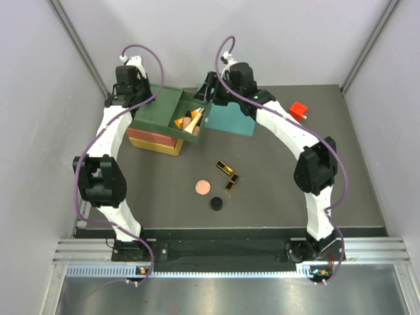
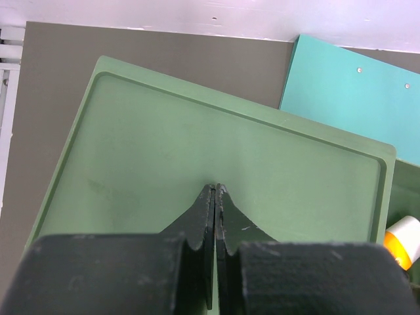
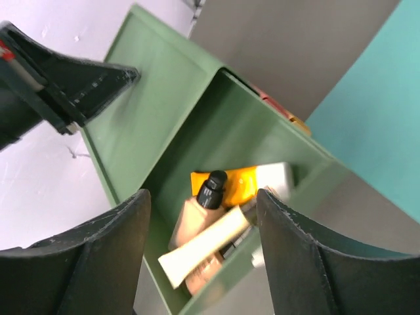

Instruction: Organize the makeup

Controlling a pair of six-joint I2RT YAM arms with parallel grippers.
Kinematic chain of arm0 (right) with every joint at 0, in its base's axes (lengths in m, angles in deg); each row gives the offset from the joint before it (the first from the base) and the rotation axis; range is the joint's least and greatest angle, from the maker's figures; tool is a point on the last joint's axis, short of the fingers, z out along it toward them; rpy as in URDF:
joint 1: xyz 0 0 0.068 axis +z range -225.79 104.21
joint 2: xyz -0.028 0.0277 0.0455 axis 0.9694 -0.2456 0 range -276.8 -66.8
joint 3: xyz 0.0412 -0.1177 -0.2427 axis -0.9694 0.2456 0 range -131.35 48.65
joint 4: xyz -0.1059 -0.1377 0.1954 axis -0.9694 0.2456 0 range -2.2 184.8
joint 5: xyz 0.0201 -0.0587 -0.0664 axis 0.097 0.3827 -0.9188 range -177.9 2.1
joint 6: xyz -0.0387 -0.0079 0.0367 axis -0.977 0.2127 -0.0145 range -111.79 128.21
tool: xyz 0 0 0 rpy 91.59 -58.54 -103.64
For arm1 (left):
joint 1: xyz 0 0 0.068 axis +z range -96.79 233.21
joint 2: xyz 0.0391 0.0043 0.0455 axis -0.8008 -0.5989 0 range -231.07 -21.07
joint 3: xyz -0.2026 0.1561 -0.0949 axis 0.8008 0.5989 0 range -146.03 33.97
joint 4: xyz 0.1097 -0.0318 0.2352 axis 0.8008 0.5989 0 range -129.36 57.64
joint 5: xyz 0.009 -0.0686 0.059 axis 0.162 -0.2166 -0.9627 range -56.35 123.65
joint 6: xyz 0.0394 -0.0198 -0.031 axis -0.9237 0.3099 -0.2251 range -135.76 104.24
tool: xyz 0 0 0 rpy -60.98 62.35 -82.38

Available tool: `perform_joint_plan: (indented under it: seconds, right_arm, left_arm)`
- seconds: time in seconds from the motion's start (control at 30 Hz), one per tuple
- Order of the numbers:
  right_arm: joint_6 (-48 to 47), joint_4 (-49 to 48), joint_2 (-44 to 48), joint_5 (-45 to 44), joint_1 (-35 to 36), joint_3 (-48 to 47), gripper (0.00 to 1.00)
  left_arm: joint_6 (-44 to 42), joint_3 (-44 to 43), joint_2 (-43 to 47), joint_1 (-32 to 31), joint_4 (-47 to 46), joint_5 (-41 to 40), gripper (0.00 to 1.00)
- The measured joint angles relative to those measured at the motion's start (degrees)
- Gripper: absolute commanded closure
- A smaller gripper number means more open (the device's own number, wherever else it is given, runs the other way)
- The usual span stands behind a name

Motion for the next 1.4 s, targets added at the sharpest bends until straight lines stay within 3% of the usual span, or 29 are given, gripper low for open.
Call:
perform_joint_plan:
  seconds: [0.17, 0.2, 0.3, 0.53, 0.8, 1.4]
  right_arm:
    - [0.11, -1.99, 6.93, 0.04, -3.1, 6.84, 0.55]
    - [0.15, -2.45, 8.46, 0.28, -3.91, 8.66, 0.7]
    - [0.52, -4.26, 11.85, 1.29, -6.36, 13.77, 0.99]
    - [4.04, -6.93, 12.37, 6.49, -8.92, 22.99, 1.0]
    - [10.34, -12.22, 6.49, 13.09, -8.24, 24.35, 1.0]
    - [16.79, -16.2, -4.17, 17.11, -4.55, 12.33, 1.0]
  left_arm:
    - [-0.02, 0.0, 0.0, 0.0, 0.0, 0.0, 1.0]
    - [-0.04, 0.0, 0.0, 0.0, 0.0, 0.0, 1.0]
    - [-0.11, 0.0, 0.0, 0.0, 0.0, 0.0, 1.0]
    - [-0.2, 0.0, -0.02, 0.0, 0.0, -0.04, 1.0]
    - [-0.35, 0.0, -0.02, 0.0, 0.0, -0.2, 1.0]
    - [-0.37, -0.04, -0.11, 0.0, 0.02, -0.2, 1.0]
